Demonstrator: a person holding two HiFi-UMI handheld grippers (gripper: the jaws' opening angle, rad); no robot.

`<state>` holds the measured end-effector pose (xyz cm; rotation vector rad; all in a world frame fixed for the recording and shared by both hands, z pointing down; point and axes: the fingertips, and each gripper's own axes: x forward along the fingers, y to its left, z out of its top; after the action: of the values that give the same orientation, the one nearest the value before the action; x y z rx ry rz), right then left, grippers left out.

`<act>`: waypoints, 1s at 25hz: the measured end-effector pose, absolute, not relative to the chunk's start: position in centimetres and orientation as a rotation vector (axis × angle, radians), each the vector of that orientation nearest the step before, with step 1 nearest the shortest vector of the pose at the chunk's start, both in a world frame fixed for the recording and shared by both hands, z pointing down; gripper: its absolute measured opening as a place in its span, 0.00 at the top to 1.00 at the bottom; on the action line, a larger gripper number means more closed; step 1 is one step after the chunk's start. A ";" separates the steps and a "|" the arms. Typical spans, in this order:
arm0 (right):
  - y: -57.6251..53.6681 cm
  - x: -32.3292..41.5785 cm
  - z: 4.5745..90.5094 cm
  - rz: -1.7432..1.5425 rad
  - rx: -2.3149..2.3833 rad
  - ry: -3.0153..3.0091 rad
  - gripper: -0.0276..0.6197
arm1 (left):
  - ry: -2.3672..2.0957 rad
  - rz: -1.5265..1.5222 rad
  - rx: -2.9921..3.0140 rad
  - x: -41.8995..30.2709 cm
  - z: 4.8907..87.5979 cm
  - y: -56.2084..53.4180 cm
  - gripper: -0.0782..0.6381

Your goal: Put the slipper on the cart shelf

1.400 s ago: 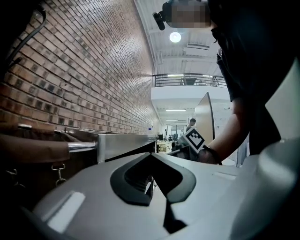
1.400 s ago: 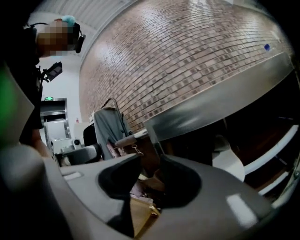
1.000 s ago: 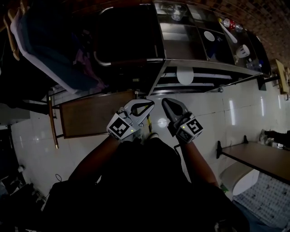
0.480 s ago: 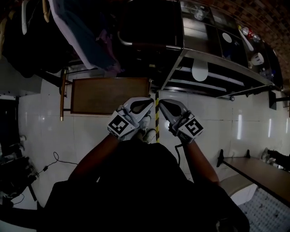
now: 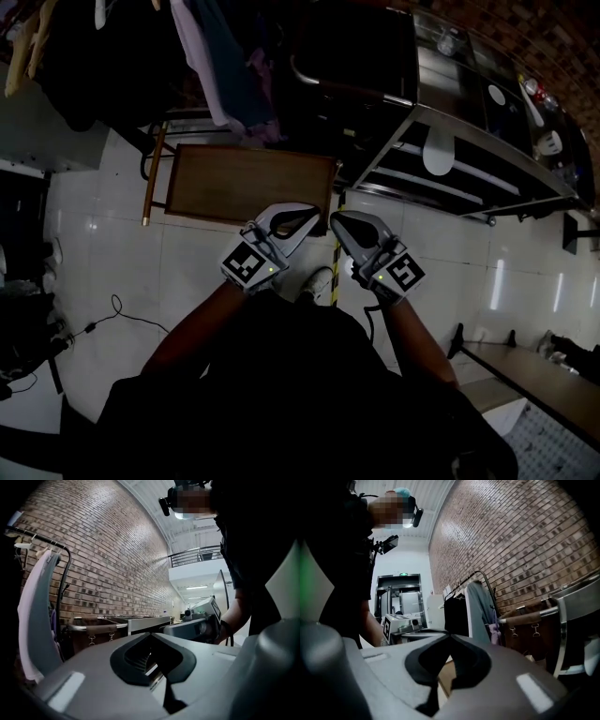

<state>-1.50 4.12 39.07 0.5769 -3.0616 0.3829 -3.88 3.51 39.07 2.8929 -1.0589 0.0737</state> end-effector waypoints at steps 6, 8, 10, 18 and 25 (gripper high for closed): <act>6.2 -6.1 39.1 0.343 0.580 -3.049 0.95 | -1.048 0.062 2.899 -8.3 39.3 5.9 0.89; 6.8 -7.3 39.5 0.356 0.601 -3.031 0.95 | -1.043 0.063 2.901 -9.8 39.5 6.8 0.89; 7.5 -8.2 39.5 0.384 0.612 -3.020 0.95 | -1.042 0.065 2.899 -11.0 39.4 7.6 0.89; 9.2 -11.8 39.3 0.380 0.575 -3.007 0.95 | -1.040 0.057 2.924 -13.5 40.0 9.1 0.89; 9.2 -12.8 39.6 0.429 0.578 -3.008 0.95 | -1.058 0.054 2.929 -14.7 40.1 9.0 0.89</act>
<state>-12.78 9.24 39.63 0.5776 -3.0077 0.4288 -14.65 9.02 40.07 2.9293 -1.0576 0.0538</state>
